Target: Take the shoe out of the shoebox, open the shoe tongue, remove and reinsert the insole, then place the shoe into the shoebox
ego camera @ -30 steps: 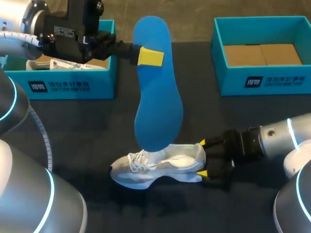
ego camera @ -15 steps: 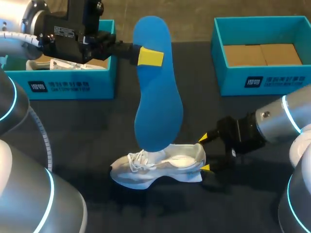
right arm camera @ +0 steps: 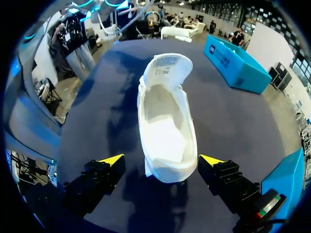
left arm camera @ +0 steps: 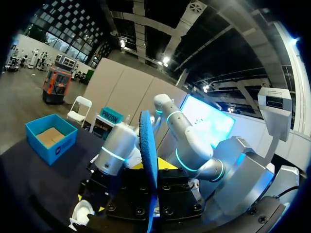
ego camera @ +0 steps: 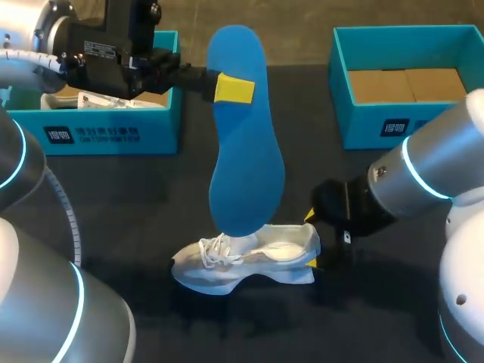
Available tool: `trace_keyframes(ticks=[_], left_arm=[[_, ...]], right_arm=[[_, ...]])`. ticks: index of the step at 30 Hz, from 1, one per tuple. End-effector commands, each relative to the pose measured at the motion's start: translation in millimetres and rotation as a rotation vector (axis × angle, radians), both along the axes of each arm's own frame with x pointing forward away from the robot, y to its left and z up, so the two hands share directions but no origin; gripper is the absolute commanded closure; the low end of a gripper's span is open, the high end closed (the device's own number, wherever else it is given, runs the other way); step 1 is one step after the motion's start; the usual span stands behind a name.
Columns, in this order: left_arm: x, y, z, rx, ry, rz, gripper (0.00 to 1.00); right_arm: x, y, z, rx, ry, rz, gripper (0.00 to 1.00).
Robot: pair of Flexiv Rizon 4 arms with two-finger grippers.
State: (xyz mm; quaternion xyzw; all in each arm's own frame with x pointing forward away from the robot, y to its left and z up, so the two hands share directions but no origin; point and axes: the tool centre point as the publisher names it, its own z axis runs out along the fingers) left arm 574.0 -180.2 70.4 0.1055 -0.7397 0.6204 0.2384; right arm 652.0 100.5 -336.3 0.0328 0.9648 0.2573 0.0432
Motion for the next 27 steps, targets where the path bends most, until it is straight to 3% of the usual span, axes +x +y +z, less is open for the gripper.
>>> trace_keyframes(ticks=[1, 15, 27], left_arm=[[1.0, -2, 1, 0.003, 0.001, -0.002, 1.00], [1.0, -2, 1, 0.003, 0.001, -0.002, 1.00], [1.0, -2, 1, 0.003, 0.001, -0.002, 1.00]], right_arm=[[-1.3, 6, 3, -0.289, 0.021, -0.024, 0.00], [10.6, 9, -3, -0.493, 0.043, -0.039, 0.00], [10.1, 1, 1, -0.512, 0.040, -0.042, 0.00]])
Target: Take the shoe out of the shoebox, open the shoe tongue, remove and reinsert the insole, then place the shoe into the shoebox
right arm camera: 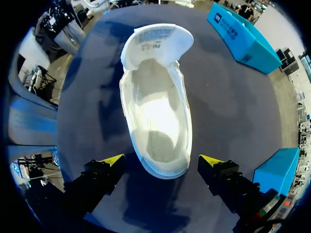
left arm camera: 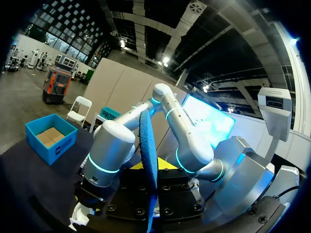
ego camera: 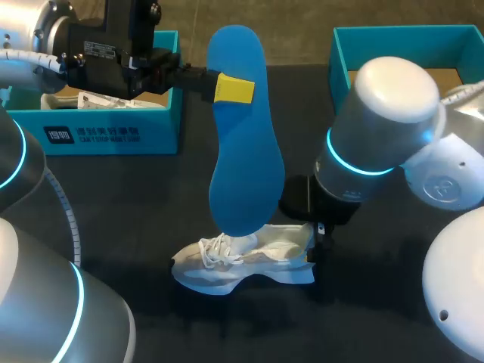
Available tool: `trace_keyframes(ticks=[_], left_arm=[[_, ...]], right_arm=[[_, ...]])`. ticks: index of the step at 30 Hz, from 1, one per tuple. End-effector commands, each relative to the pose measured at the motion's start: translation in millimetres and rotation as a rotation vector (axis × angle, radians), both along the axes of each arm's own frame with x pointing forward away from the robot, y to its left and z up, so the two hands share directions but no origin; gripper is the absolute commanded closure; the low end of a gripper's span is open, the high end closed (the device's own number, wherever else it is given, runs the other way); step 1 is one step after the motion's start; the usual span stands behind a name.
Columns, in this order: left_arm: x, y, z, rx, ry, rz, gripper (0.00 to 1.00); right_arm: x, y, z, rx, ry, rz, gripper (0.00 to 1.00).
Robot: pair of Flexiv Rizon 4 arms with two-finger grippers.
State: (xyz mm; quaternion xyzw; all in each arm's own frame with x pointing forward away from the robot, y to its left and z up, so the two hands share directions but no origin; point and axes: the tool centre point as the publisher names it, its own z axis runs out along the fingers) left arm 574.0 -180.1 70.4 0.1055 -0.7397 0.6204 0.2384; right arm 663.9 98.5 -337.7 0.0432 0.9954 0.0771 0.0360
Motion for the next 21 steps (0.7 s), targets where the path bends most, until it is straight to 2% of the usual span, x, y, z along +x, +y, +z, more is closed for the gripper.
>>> trace_keyframes(ticks=[1, 8, 15, 21], left_arm=[[1.1, -2, 1, 0.003, 0.001, -0.002, 1.00], [1.1, -2, 1, 0.003, 0.001, -0.002, 1.00], [1.1, -2, 1, 0.003, 0.001, -0.002, 1.00], [1.1, -2, 1, 0.003, 0.001, -0.002, 1.00]], right_arm=[[-1.7, 3, 3, -0.147, 0.007, -0.010, 0.00], [6.4, 7, 7, -0.095, 0.003, 0.020, 0.00], [22.2, 24, 11, -0.070, -0.006, 0.063, 0.00], [34.1, 40, 4, -0.059, -0.002, 0.086, 0.00]])
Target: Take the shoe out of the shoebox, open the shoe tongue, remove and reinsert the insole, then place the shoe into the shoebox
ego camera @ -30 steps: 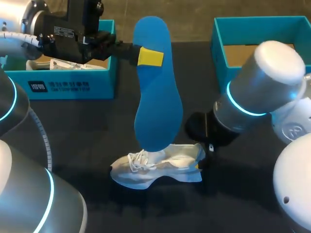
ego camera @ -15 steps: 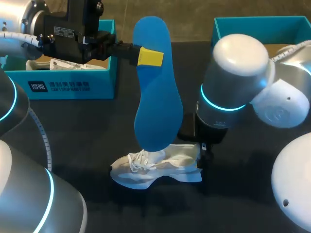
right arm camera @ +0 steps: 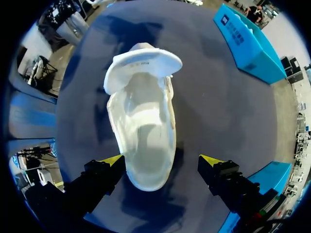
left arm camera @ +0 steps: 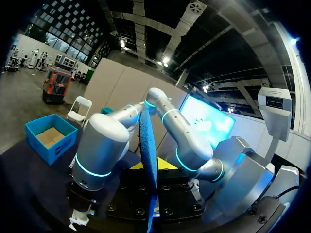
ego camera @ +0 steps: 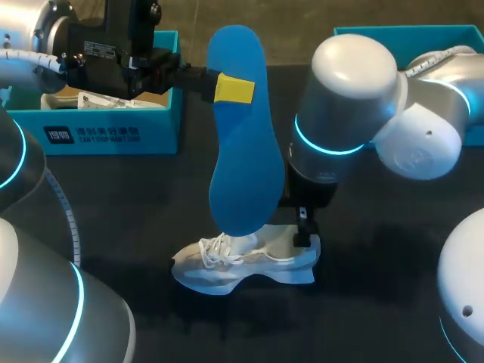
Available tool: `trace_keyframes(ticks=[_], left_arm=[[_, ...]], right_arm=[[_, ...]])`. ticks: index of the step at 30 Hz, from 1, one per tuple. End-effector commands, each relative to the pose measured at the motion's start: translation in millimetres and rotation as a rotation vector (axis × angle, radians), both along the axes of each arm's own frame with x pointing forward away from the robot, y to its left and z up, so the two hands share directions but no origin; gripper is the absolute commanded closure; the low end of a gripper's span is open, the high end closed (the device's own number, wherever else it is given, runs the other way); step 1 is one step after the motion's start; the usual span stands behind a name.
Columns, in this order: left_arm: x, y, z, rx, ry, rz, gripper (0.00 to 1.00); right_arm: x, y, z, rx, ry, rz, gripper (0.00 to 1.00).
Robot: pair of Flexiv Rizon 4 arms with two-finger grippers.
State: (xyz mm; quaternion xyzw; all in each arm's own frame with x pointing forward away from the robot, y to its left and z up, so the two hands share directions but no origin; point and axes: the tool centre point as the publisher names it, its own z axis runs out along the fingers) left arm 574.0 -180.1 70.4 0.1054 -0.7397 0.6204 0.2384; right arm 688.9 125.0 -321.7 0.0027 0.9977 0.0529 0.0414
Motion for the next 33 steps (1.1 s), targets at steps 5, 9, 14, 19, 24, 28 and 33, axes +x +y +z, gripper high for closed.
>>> trace_keyframes(ticks=[5, 9, 14, 19, 24, 28, 33], left_arm=[[1.1, -2, 1, 0.003, 0.001, -0.002, 1.00], [1.1, -2, 1, 0.003, 0.001, -0.002, 1.00], [1.1, -2, 1, 0.003, 0.001, -0.002, 1.00], [1.1, -2, 1, 0.003, 0.001, -0.002, 1.00], [1.1, -2, 1, 0.003, 0.001, -0.002, 1.00], [1.1, -2, 1, 0.003, 0.001, -0.002, 1.00], [1.1, -2, 1, 0.003, 0.001, -0.002, 1.00]], right_arm=[[15.2, 21, -20, 0.006, 0.014, 0.020, 0.00], [17.9, 25, -30, 0.010, 0.019, 0.022, 0.00], [20.3, 30, -42, 0.016, 0.033, 0.031, 0.00], [24.2, 33, -49, 0.009, 0.050, 0.040, 0.00], [27.8, 35, -54, 0.006, 0.058, 0.042, 0.00], [29.3, 38, -59, 0.004, 0.071, 0.049, 0.00], [29.6, 39, -63, 0.004, 0.081, 0.048, 0.93]])
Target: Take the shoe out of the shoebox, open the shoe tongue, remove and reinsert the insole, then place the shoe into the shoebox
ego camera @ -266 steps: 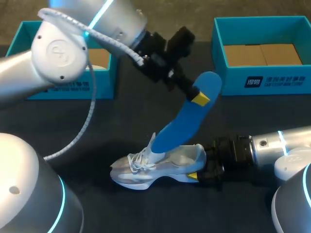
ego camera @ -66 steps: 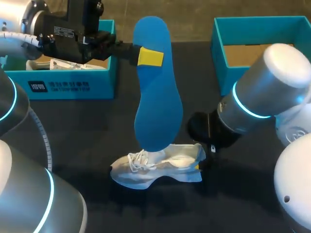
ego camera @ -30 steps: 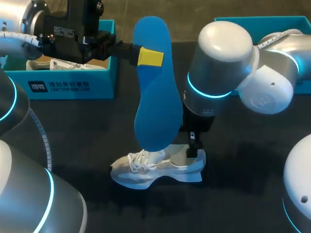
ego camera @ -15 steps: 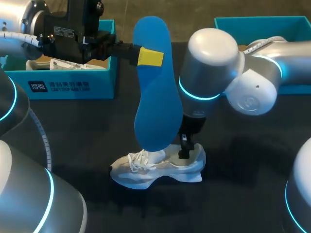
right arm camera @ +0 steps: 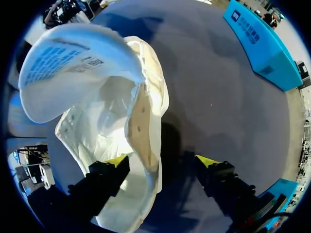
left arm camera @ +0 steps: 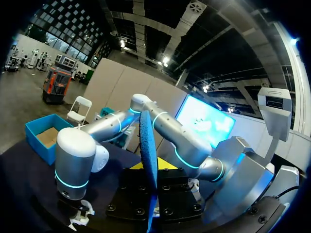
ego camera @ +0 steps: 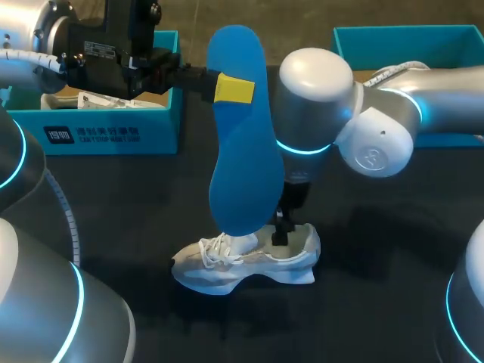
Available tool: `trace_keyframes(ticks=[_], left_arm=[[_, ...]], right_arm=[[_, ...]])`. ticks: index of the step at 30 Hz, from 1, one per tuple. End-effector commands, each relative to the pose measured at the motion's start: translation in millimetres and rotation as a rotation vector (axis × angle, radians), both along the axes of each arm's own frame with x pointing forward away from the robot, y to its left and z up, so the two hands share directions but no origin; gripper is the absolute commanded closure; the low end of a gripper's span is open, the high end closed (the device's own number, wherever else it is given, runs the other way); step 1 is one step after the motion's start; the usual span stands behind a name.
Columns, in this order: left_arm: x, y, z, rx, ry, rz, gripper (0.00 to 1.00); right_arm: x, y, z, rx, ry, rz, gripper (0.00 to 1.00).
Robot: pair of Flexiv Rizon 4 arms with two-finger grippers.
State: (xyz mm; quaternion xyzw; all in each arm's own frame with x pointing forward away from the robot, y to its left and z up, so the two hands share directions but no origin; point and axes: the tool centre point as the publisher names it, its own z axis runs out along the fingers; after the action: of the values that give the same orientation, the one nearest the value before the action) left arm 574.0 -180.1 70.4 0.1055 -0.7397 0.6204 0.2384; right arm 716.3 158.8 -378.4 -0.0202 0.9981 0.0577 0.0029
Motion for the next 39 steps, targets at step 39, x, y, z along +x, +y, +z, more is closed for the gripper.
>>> trace_keyframes(ticks=[39], left_arm=[[1.0, -2, 1, 0.003, 0.001, -0.002, 1.00]], right_arm=[[-23.6, -17, 47, -0.006, 0.089, -0.105, 1.00]])
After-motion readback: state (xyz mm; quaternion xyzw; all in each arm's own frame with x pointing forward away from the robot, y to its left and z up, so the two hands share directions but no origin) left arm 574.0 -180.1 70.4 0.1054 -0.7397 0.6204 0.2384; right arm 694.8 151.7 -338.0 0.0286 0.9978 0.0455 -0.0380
